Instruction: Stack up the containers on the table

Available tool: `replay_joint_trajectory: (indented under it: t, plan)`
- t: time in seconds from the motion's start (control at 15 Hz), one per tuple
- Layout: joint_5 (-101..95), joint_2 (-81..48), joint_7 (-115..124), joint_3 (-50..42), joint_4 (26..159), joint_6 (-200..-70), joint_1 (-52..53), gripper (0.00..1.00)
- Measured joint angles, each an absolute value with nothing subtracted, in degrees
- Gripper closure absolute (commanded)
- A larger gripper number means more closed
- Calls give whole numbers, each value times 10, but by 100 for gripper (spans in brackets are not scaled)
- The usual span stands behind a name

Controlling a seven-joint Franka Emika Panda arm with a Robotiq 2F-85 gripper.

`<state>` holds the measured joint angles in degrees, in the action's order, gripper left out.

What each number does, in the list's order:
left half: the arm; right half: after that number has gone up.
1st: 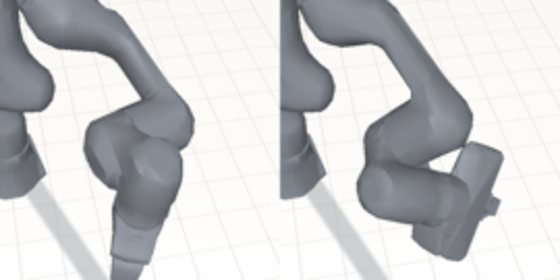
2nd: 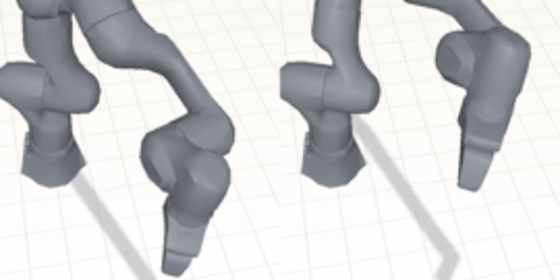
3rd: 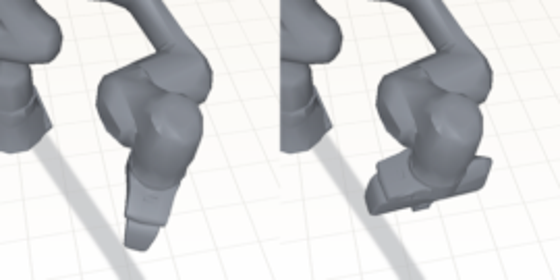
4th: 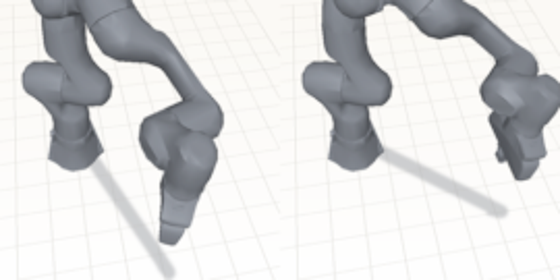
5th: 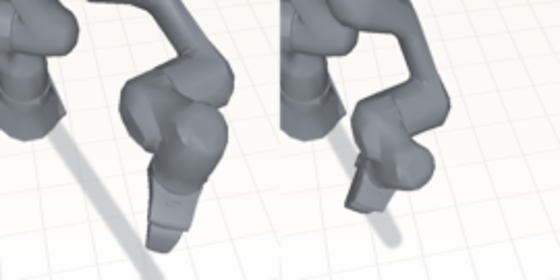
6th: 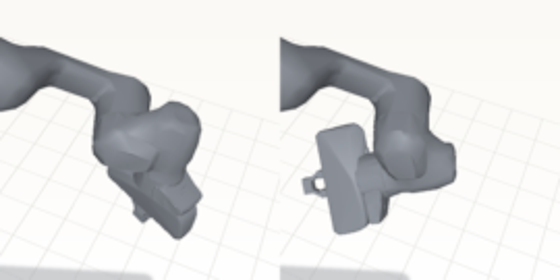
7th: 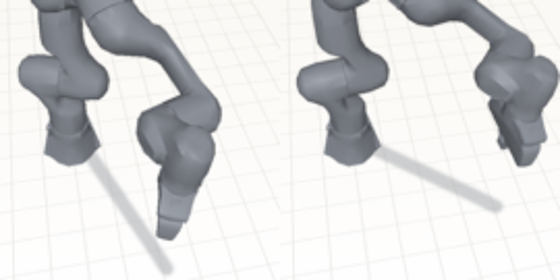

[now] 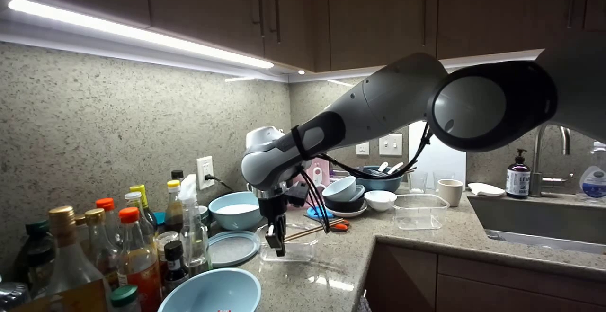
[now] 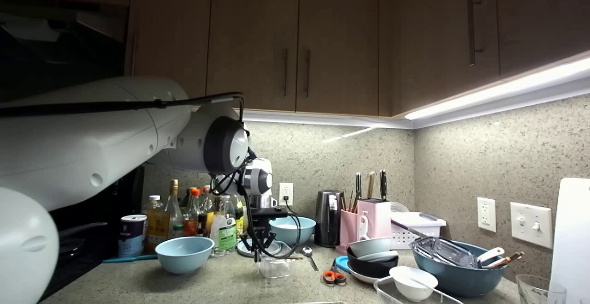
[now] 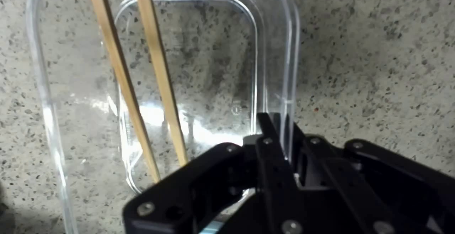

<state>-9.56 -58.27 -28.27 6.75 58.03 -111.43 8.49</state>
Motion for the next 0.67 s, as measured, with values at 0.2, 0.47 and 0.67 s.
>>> replay_joint_trajectory:
  t: [0.2,0.47,0.67]
  plan:
    - [-98,-582,-261,54,567,-1091,96,98]
    - [-101,-576,-221,30,555,-1048,114,98]
    - [-102,-566,-204,18,555,-1019,123,98]
